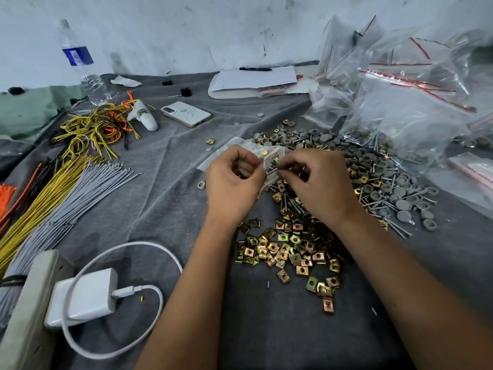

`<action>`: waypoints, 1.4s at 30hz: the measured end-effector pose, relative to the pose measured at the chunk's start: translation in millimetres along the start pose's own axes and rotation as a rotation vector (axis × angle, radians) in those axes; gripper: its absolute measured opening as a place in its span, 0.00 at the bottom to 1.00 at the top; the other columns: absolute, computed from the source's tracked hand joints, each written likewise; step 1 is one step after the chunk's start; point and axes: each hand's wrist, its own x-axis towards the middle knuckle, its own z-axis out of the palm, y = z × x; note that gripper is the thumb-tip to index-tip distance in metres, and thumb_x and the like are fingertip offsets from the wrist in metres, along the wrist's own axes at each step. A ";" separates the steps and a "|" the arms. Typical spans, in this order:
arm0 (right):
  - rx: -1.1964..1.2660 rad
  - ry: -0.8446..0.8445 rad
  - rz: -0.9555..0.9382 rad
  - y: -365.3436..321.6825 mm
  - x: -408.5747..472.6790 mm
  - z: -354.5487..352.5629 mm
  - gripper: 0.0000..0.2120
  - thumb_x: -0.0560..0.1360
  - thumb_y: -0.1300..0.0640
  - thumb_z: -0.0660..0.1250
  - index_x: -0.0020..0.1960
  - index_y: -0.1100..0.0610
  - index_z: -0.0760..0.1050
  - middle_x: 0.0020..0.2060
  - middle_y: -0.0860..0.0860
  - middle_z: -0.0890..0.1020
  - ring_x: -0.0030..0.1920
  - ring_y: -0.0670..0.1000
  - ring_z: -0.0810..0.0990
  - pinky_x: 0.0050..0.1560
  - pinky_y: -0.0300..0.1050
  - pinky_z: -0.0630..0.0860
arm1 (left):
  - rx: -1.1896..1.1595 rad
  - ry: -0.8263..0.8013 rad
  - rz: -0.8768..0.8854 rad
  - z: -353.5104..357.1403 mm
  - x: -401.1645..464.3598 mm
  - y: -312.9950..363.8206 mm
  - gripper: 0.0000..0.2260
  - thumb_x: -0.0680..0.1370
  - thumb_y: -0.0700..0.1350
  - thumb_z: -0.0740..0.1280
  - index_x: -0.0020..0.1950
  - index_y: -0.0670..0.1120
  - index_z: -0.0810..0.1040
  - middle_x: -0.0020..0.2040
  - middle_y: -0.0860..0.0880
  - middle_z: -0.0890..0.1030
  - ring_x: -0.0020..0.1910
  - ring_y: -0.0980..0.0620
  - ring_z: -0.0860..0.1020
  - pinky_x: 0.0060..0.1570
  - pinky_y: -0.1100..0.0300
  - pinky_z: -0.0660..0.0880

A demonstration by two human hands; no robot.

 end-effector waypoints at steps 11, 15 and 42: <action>0.020 0.020 0.047 4.8 1.5 -12.5 0.07 0.76 0.61 0.75 0.54 0.57 0.86 0.48 0.48 0.87 0.49 0.45 0.84 0.54 0.43 0.81 | -0.091 0.120 -0.063 -4.3 4.3 -3.5 0.08 0.71 0.34 0.72 0.40 0.48 0.80 0.34 0.51 0.80 0.34 0.50 0.77 0.34 0.57 0.76; -0.121 -0.112 0.088 5.8 1.3 -14.3 0.09 0.77 0.48 0.74 0.49 0.53 0.84 0.44 0.49 0.84 0.46 0.48 0.79 0.53 0.49 0.78 | -0.182 0.232 -0.090 -4.6 5.8 -2.6 0.11 0.72 0.31 0.72 0.40 0.47 0.81 0.34 0.48 0.80 0.33 0.51 0.77 0.34 0.58 0.76; 0.072 -0.144 0.281 9.4 1.9 -11.6 0.08 0.80 0.60 0.70 0.57 0.52 0.84 0.43 0.43 0.86 0.46 0.36 0.83 0.46 0.20 0.70 | -0.051 0.165 -0.056 -1.7 1.3 1.2 0.09 0.73 0.31 0.71 0.42 0.45 0.80 0.36 0.46 0.80 0.35 0.46 0.77 0.38 0.48 0.78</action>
